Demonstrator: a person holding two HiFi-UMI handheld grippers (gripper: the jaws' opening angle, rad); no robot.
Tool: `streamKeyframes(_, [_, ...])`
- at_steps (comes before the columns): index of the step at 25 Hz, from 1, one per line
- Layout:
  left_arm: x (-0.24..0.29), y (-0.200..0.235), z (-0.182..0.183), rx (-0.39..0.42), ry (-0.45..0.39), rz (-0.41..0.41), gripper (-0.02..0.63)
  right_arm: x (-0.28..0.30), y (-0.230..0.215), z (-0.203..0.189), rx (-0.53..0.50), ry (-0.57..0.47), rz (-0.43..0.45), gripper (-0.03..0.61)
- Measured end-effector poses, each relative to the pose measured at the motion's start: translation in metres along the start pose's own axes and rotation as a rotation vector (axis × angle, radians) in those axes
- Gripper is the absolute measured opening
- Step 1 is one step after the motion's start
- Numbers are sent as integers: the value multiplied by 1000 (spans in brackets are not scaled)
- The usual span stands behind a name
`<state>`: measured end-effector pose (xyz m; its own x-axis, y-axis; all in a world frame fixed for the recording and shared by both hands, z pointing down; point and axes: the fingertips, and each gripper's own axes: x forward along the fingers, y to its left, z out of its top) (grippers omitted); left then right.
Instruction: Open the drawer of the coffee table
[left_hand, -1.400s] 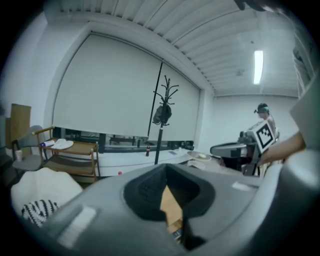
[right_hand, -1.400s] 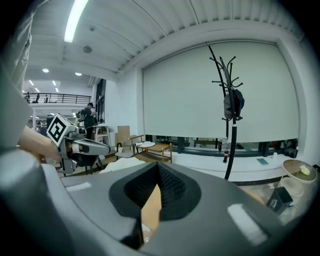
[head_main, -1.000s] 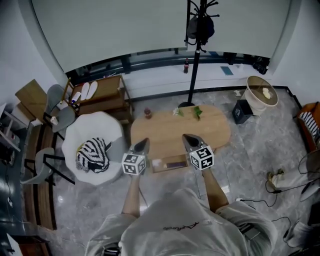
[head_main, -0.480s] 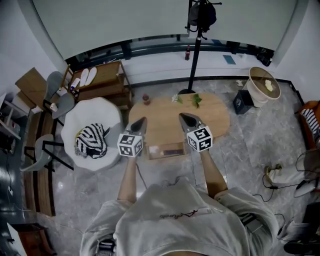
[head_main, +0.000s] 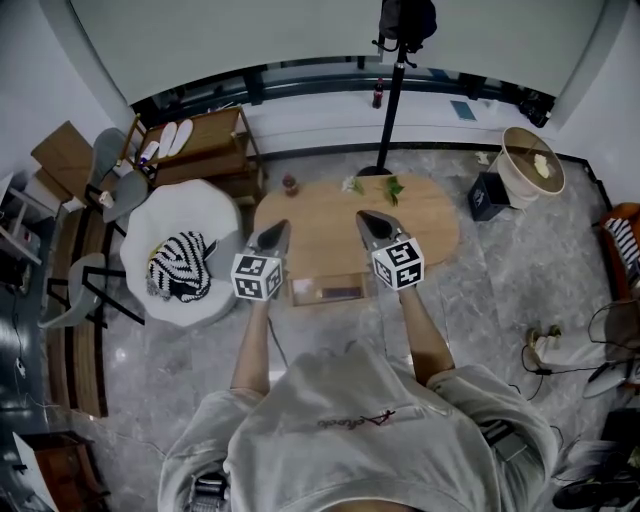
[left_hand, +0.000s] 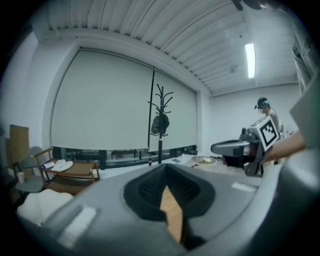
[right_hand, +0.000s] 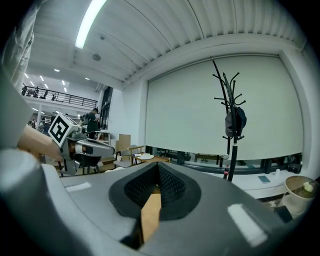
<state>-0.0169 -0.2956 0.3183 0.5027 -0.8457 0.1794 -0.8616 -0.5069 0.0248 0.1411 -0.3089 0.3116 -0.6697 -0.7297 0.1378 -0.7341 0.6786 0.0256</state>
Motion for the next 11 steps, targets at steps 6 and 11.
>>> streamKeyframes(6, [10,-6,4,-5,-9,7,0,-3,-10,-5,9,1,4,3])
streamKeyframes(11, [19,-11,6,-4,-5,10,0,-5,-21,-3,11,0,7,3])
